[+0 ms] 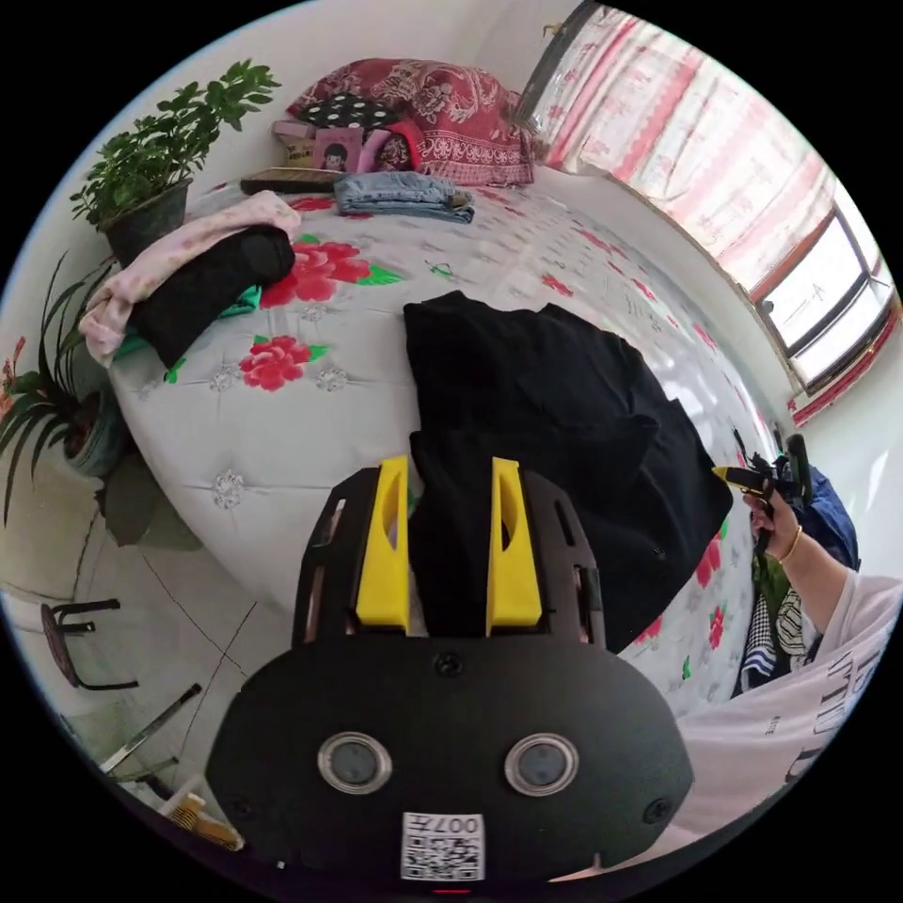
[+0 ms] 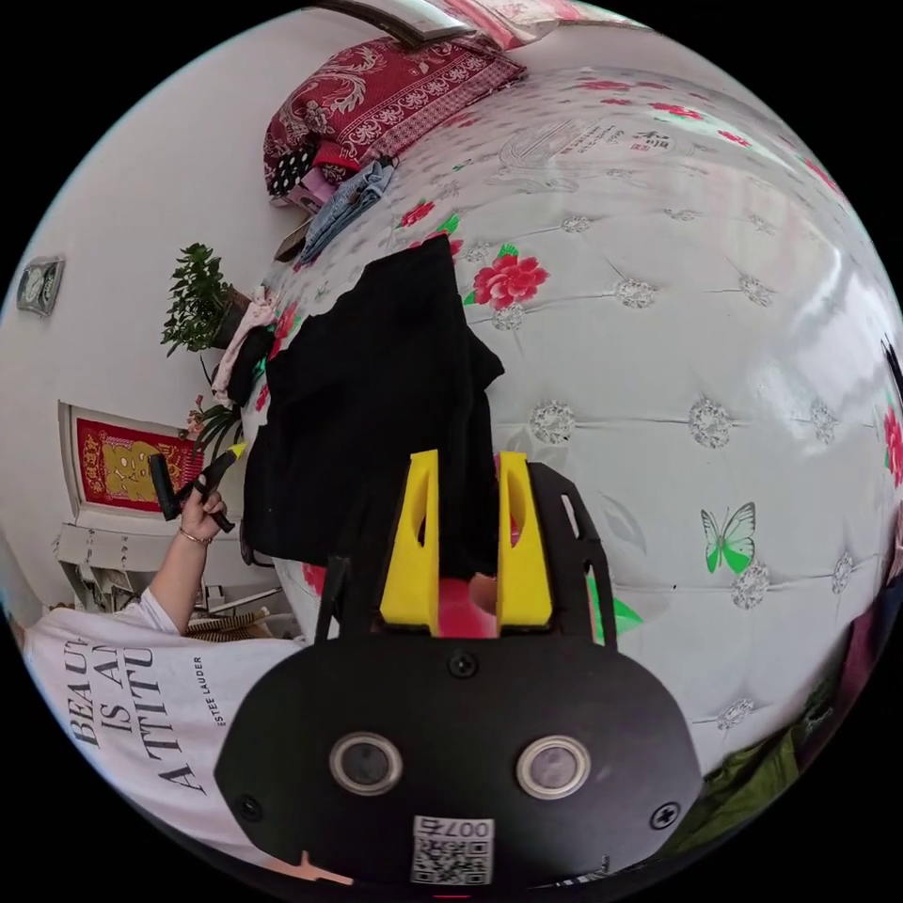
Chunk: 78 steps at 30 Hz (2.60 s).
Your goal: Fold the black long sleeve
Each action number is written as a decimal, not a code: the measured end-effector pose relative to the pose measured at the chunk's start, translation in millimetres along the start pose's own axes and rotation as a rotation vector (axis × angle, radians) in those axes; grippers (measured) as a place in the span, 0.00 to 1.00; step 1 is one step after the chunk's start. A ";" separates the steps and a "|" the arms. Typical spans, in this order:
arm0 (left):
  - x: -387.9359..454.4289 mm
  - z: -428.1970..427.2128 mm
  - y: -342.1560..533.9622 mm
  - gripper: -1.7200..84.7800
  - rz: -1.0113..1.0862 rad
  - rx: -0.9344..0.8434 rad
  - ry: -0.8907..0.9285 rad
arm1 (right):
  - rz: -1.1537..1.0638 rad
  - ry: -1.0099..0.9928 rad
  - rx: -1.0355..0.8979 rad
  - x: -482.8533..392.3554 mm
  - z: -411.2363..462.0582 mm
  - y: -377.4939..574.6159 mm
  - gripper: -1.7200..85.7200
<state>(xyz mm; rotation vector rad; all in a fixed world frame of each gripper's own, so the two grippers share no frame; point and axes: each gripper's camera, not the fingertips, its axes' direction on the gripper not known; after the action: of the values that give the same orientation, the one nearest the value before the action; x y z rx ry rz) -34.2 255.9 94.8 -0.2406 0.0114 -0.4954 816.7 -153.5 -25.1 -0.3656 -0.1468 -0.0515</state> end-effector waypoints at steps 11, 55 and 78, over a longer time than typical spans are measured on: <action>-57.9 -10.5 63.3 0.02 -0.453 0.193 0.066 | 0.117 0.034 0.053 -3.6 -14.2 12.1 0.03; -9.3 -97.5 59.1 0.05 -0.233 -0.006 0.571 | 0.003 -0.261 0.206 -82.7 -259.8 122.6 0.04; -21.1 -33.1 89.0 0.19 -0.280 -0.079 0.341 | 0.426 -0.273 0.224 71.4 -150.9 162.5 0.18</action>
<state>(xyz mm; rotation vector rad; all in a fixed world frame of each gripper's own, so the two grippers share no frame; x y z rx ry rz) -13.3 334.3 41.1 -0.2338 0.3337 -0.8112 919.8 -57.9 -210.8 -0.1726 -0.3388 0.4340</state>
